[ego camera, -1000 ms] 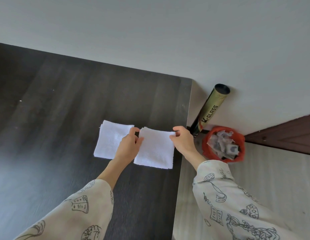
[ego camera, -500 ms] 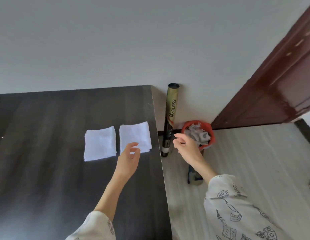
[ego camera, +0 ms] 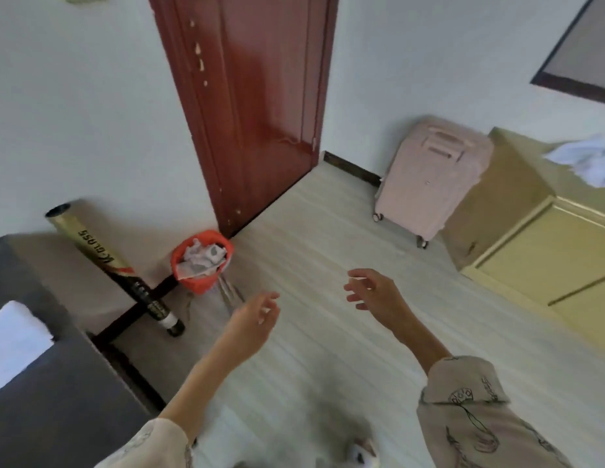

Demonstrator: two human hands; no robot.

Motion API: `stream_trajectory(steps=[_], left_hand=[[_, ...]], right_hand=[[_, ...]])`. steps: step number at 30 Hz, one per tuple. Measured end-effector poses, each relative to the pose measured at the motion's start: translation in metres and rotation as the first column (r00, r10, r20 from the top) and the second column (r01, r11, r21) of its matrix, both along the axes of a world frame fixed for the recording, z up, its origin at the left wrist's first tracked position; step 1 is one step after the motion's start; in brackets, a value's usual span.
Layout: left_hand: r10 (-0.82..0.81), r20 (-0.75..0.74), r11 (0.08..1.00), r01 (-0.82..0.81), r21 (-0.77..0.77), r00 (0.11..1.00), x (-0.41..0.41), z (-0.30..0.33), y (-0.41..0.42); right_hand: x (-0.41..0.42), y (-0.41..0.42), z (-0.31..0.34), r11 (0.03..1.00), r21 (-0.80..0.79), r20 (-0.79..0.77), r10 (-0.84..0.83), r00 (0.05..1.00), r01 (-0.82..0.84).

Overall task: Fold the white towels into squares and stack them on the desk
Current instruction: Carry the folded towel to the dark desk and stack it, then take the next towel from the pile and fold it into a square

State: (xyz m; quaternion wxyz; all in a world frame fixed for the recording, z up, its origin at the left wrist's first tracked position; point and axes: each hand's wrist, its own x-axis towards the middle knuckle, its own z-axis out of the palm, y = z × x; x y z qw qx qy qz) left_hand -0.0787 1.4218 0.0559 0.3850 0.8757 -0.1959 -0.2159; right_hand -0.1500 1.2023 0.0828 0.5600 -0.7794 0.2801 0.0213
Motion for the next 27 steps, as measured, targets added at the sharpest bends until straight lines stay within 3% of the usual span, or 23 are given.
stream_trajectory(steps=[14, 27], left_hand=[[-0.422, 0.075, 0.898, 0.428, -0.101, 0.903, -0.083, 0.026, -0.445], [-0.594, 0.065, 0.793, 0.598, -0.121, 0.802, -0.006, 0.001, -0.800]], right_hand=[[-0.191, -0.382, 0.022, 0.896, -0.055, 0.043, -0.439, 0.897, 0.441], [-0.141, -0.700, 0.021, 0.796, -0.063, 0.083, -0.597, 0.798, 0.602]])
